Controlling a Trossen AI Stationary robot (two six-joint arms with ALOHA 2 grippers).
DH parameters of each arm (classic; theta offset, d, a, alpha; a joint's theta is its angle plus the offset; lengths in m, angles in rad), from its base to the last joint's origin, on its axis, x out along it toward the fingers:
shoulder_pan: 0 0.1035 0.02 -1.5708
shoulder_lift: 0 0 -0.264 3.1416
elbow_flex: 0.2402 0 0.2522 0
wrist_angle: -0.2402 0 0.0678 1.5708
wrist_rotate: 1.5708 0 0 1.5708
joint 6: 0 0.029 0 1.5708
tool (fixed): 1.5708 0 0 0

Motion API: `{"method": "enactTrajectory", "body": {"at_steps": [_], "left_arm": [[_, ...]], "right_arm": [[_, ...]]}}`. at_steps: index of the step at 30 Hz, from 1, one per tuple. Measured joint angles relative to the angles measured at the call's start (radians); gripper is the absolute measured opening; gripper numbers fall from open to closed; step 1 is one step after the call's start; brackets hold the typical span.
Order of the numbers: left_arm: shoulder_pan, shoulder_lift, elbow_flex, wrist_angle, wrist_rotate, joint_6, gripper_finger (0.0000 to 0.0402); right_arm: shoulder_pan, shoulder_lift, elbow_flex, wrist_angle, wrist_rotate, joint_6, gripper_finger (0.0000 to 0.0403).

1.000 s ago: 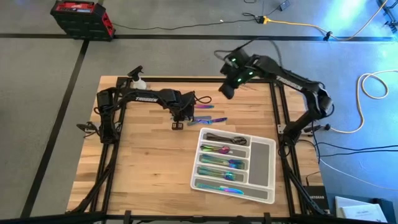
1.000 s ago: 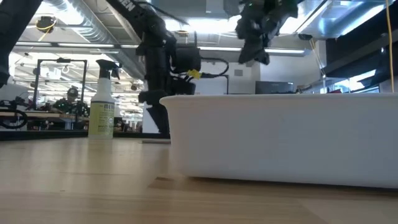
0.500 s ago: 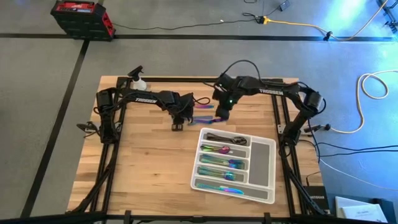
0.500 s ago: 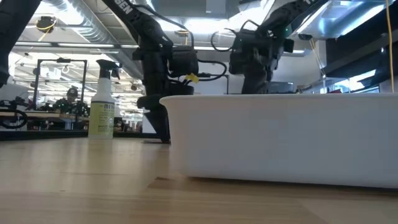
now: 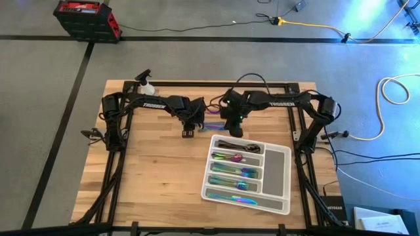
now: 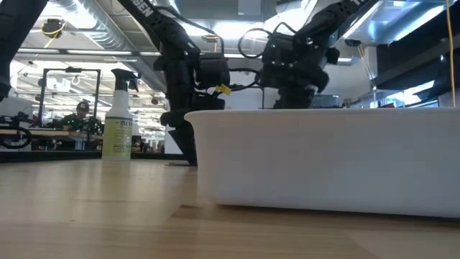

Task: Sort silverware
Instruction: Put the purple knife into the white silverware tray

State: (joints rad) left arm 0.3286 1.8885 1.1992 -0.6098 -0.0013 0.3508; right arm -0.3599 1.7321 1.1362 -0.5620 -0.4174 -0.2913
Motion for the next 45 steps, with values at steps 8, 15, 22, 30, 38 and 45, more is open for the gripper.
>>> {"method": "enactTrajectory", "body": {"at_steps": [8,15,22,30,38,45], "left_arm": [[0.000,0.000,0.000,0.000,0.026,0.004,0.0116],[0.000,0.000,0.000,0.015,0.027,-0.002,0.0116],[0.000,0.000,0.000,0.016,0.027,-0.003,0.0116],[-0.002,0.000,0.000,0.016,0.028,-0.004,0.0116],[-0.002,0.000,0.000,0.018,0.031,-0.015,0.0116],[-0.002,0.000,0.000,0.017,0.030,-0.036,0.0116]], "right_arm": [[0.087,0.015,0.000,0.072,0.219,-0.229,0.0148],[0.113,0.103,0.002,0.129,0.293,-0.263,0.0161],[0.111,0.136,0.002,0.135,0.389,-0.243,0.0161],[0.113,0.168,-0.009,0.156,0.355,-0.240,0.0161],[0.118,0.141,-0.010,0.129,0.388,-0.204,0.0161],[0.126,0.140,-0.011,0.113,0.344,-0.217,0.0161]]}}
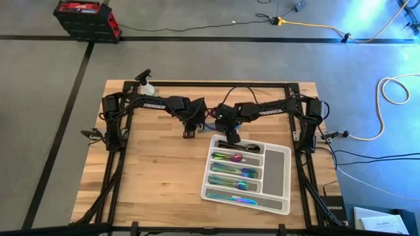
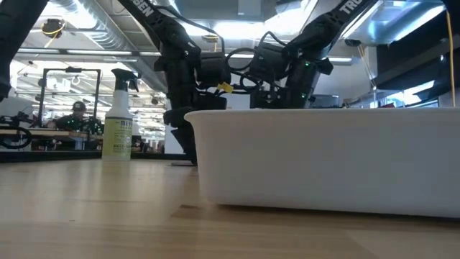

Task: Sort silverware
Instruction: Put the purple knife into the white silverware tray

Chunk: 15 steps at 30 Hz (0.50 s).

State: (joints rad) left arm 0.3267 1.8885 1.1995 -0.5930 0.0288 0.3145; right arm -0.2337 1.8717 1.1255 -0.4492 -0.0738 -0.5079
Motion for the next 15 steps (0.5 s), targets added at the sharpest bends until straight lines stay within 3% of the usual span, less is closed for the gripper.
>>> {"method": "enactTrajectory", "body": {"at_steps": [15], "left_arm": [[-0.005,0.000,0.000,-0.004,0.035,-0.008,0.0116]], "right_arm": [[-0.003,0.039,0.002,0.047,0.018,-0.021,0.0150]]}}
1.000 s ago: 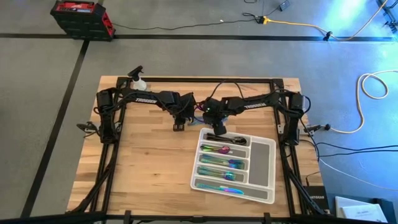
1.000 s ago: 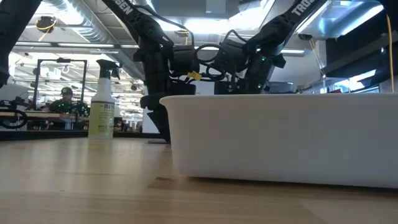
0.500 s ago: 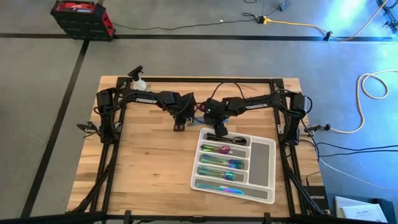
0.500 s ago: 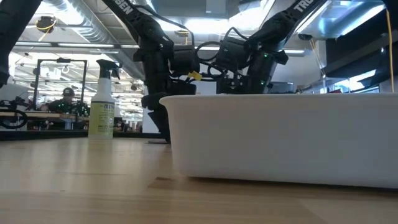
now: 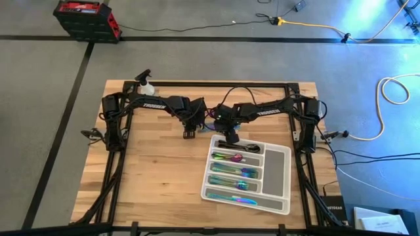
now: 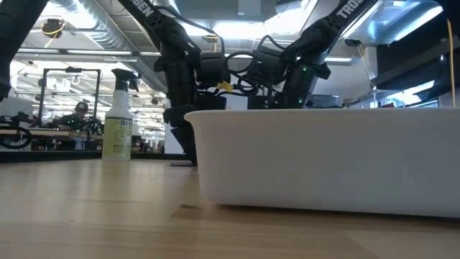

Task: Sort silverware
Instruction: Put the purple knife into the white silverware tray

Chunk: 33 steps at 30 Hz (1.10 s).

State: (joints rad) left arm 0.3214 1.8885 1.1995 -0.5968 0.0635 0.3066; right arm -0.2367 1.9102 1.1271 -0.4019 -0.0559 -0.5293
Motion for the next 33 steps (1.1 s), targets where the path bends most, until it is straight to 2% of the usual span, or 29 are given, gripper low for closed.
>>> {"method": "enactTrajectory", "body": {"at_steps": [9,13,21,33], "left_arm": [[-0.001,0.000,0.000,0.000,0.000,0.007,0.0116],[-0.001,0.000,0.000,-0.001,0.000,0.005,0.0116],[-0.001,0.000,0.000,0.000,0.001,0.006,0.0116],[-0.001,0.000,0.000,0.005,0.001,0.019,0.0116]], "right_arm": [[-0.005,0.002,0.000,0.001,0.002,0.026,0.0068],[-0.005,0.002,-0.001,0.002,0.021,0.027,0.0043],[-0.005,0.002,-0.001,0.002,0.049,0.034,0.0018],[-0.006,0.000,0.000,0.006,0.074,0.161,0.0000]]}}
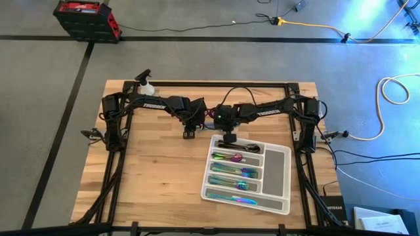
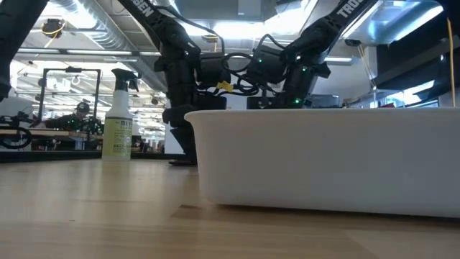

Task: Sort silverware
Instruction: Put the purple knife into the white silverware tray

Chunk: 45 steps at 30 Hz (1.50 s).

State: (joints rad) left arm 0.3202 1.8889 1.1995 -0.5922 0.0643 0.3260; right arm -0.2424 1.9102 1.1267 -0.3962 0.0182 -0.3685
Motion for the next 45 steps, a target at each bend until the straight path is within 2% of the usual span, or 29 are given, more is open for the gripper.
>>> {"method": "enactTrajectory", "body": {"at_steps": [7,17,22,27,45], "left_arm": [[0.000,0.000,0.000,0.000,0.000,-0.002,0.0116],[0.000,0.000,0.000,0.001,0.000,0.004,0.0116],[0.000,-0.005,0.000,-0.003,0.061,0.003,0.0116],[-0.001,-0.006,0.019,-0.021,0.125,0.014,0.0116],[-0.001,-0.006,0.024,-0.019,0.128,0.024,0.0116]], "right_arm": [[-0.001,-0.012,-0.001,-0.002,-0.022,0.106,0.0000],[-0.001,-0.029,-0.002,0.000,-0.010,0.104,0.0001],[-0.001,-0.031,-0.002,0.013,0.009,0.102,0.0001],[-0.002,-0.033,-0.002,0.036,0.021,0.085,0.0000],[-0.036,-0.030,-0.001,0.044,-0.027,-0.025,0.0000]]}}
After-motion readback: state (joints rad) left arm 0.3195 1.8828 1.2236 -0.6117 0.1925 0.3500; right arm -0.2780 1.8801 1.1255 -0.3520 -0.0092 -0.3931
